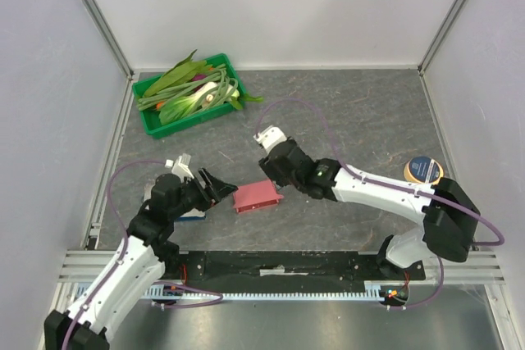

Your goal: Fold the paper box

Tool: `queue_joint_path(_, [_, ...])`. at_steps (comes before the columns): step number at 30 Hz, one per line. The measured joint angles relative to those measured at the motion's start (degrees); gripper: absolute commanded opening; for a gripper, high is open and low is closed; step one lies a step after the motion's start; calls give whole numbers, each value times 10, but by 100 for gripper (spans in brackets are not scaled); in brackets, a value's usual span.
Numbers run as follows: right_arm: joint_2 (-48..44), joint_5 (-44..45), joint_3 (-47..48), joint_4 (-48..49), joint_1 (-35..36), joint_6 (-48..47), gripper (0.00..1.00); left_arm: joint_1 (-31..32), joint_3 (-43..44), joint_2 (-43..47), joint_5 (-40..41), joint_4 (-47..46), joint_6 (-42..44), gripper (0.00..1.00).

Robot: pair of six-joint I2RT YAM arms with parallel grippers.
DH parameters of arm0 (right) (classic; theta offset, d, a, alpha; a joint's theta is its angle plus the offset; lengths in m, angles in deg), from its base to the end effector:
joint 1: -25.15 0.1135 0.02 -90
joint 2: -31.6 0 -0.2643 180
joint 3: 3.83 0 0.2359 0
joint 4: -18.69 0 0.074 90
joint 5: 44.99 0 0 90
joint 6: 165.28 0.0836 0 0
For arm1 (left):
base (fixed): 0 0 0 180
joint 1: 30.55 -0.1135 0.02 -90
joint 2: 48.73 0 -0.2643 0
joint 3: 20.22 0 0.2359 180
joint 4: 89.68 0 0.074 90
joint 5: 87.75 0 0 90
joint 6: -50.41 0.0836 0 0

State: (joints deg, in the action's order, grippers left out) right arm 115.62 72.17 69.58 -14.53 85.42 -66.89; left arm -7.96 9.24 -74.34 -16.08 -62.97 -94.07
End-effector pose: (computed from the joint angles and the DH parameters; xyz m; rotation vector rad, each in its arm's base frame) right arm 0.1975 0.2688 0.2302 -0.7671 2.1005 0.0910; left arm 0.1361 -0.0851 0.1840 -0.3670 2.1172 -1.1530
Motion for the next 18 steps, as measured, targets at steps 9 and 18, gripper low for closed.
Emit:
queue_joint_path(9, [42,-223,-12,34,-142,151,65,0,-11,-127,14,-41,3,68])
queue_joint_path(18, [50,-328,-120,135,-147,186,62,0,-61,-186,-8,-142,6,70])
